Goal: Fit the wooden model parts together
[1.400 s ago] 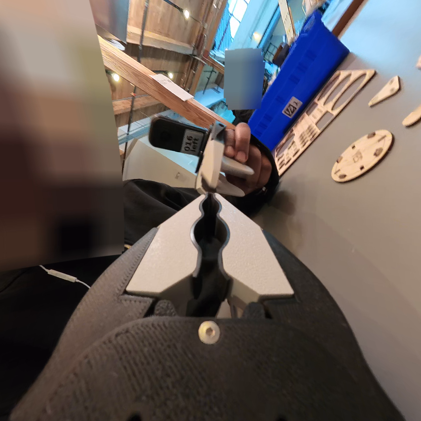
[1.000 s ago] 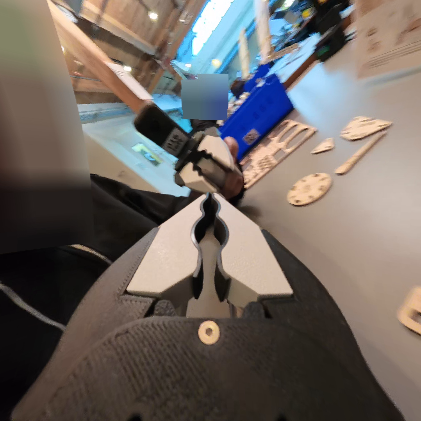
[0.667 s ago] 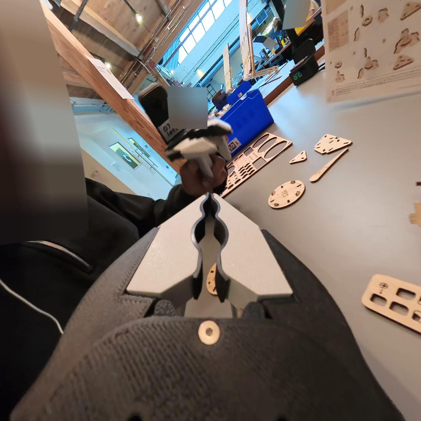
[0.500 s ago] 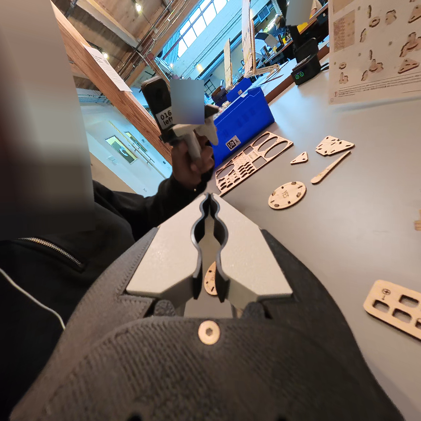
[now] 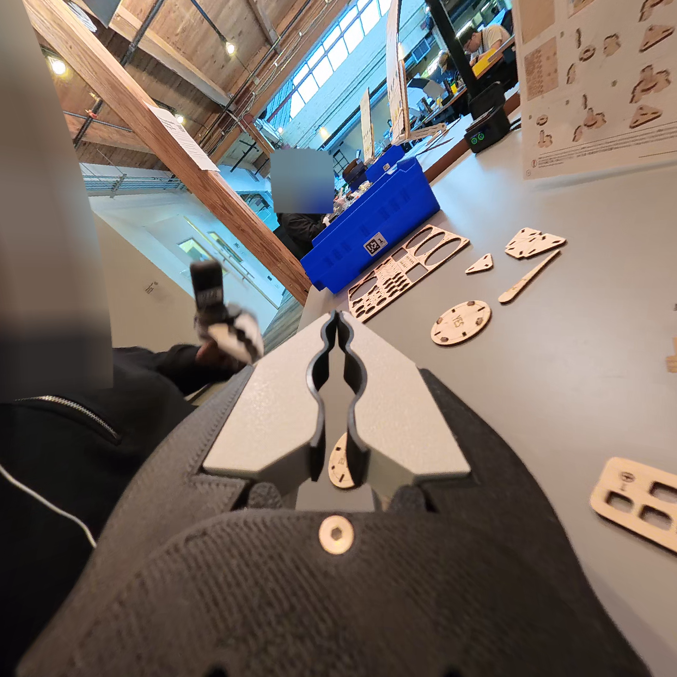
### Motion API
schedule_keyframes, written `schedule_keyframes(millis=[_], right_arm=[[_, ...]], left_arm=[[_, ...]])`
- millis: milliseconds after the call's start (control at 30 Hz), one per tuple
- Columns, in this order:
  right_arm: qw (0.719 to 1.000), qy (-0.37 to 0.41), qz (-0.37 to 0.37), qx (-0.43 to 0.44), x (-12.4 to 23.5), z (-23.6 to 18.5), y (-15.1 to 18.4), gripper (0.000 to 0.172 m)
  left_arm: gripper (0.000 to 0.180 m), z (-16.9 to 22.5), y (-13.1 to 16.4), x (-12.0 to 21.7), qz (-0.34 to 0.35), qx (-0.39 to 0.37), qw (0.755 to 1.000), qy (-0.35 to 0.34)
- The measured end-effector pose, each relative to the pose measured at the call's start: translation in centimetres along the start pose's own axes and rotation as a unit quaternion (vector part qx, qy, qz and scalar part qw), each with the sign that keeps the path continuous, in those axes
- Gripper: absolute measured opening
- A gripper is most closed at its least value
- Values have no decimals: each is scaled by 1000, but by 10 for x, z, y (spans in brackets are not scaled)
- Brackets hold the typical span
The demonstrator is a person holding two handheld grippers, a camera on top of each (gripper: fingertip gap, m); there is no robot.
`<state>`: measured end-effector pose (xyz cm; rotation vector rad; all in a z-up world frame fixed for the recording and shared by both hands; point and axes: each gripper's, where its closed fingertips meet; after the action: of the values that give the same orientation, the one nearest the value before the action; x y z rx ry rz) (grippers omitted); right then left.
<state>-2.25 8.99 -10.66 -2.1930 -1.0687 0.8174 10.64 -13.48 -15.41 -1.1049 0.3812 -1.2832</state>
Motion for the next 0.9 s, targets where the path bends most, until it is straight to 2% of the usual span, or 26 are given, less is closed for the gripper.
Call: schedule_keyframes(millis=[67,167,333,667,900], right_arm=[[1000,-2,-6,2,-2,-2,4,0],[1000,-16,-13,2,-6,-9,6,0],[999,-23,-22,14,-8,-15,10,0],[999,-19,-26,23,-1,-12,1,0],[999,-18,-39,17,-3,-11,7,0]], left_arm=[[0,1,45,10,-54,16,997,-52],[0,-17,95,23,-137,-1,981,-135],[4,-21,137,16,-201,-8,967,-154],[5,-38,142,4,-211,14,964,-161],[6,-41,140,1,-202,42,966,-159]])
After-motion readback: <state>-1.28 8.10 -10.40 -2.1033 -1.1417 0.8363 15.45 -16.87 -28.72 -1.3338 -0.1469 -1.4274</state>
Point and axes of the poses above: each gripper's, where its closed fingertips meet, x back along the fingers, y out of its underside, z = x × y across the jaws, and after that the axes turned 15 degrees about z, right-handed
